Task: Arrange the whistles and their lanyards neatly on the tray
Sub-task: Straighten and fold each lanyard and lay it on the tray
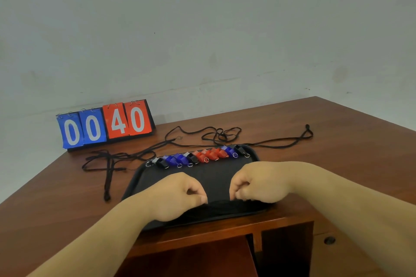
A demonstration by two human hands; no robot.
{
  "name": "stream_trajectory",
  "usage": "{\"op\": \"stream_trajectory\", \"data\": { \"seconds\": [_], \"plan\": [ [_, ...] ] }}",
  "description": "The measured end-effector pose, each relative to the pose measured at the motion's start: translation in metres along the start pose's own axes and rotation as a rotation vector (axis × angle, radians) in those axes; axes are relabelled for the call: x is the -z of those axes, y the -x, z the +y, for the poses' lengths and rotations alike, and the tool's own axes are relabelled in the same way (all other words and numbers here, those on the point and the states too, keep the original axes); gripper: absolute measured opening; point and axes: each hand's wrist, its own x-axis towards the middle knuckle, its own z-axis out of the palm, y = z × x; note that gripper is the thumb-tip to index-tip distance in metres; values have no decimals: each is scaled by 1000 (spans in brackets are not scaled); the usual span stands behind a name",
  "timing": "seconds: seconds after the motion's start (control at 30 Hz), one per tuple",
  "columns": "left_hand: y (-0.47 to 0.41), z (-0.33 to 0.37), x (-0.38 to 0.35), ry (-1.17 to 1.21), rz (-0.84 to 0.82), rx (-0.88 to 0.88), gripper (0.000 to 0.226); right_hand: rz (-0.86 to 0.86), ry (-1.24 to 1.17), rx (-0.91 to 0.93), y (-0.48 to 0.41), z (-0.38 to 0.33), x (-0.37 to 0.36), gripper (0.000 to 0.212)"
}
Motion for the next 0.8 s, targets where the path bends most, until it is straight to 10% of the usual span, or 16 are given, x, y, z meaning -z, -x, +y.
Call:
{"op": "stream_trajectory", "data": {
  "seconds": [0.8],
  "plan": [
    [-72, 41, 24, -122, 101, -28, 24, 306, -43, -127, -12, 104, 72, 47]
  ]
}}
